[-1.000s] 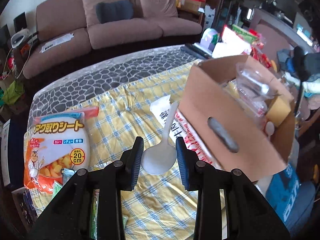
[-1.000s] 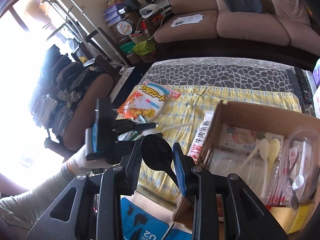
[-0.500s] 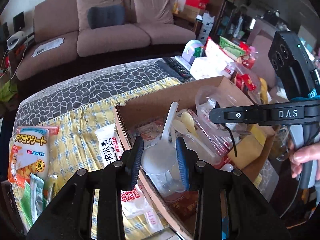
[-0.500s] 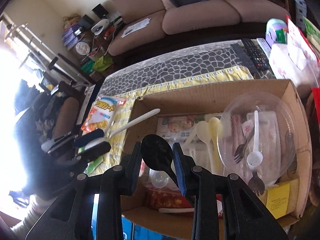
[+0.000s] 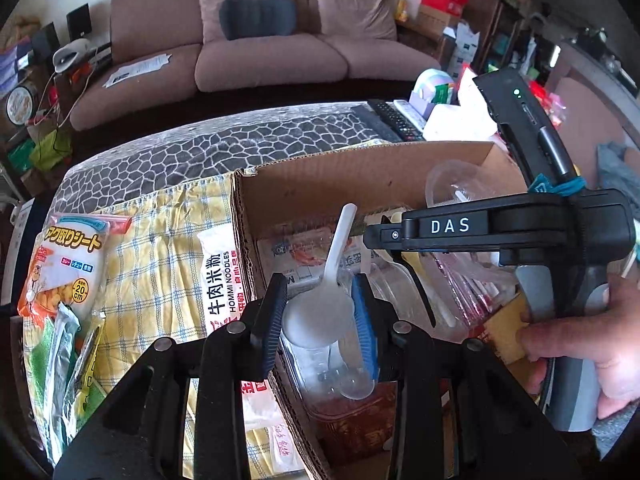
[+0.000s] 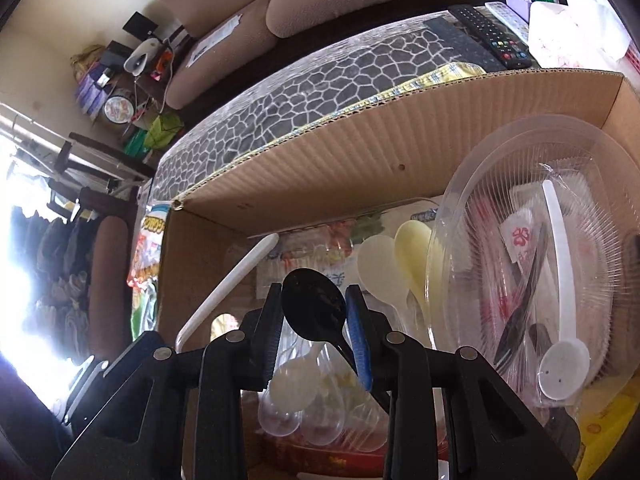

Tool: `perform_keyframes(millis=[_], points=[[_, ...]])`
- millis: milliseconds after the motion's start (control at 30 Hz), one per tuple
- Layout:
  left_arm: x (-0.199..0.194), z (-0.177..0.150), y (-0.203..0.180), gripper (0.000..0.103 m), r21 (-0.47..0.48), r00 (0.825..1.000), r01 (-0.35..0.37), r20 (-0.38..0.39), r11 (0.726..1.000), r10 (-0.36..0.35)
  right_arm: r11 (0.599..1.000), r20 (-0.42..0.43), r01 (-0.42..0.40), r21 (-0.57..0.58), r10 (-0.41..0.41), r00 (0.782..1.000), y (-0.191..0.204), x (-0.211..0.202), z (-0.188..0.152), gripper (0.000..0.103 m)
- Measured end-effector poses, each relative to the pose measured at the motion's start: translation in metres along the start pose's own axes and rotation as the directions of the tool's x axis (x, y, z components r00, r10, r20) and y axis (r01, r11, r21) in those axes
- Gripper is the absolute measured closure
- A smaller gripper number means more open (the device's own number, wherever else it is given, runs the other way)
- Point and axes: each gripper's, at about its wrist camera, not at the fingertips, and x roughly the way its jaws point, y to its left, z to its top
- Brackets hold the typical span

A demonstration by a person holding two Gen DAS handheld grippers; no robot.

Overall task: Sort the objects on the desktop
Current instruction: 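Carry both spoons over the cardboard box and lower them inside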

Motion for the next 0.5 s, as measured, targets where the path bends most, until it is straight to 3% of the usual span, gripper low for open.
perform_keyframes(millis=[133,267,500], points=[[0.008,-0.004,-0.002,0.072,-0.024,1.000,-0.012,-0.023,1.000,0.012,0.999,0.000,0.030,-0.015,-0.030,1.000,0.002,0.001,0.001,0.067],[0.013,-0.006,-0.009,0.072,-0.028,0.999,-0.042,-0.032,0.999,0.042,0.999,0.024,0.038,-0.033,-0.038,0.999,0.005,-0.013,0.003,0.049],[0.022,-0.008,-0.020,0.072,-0.053,0.992,-0.116,-0.046,0.992,0.113,0.996,0.084,0.016,-0.088,-0.009,0.996,0.010,-0.061,-0.001,0.047]])
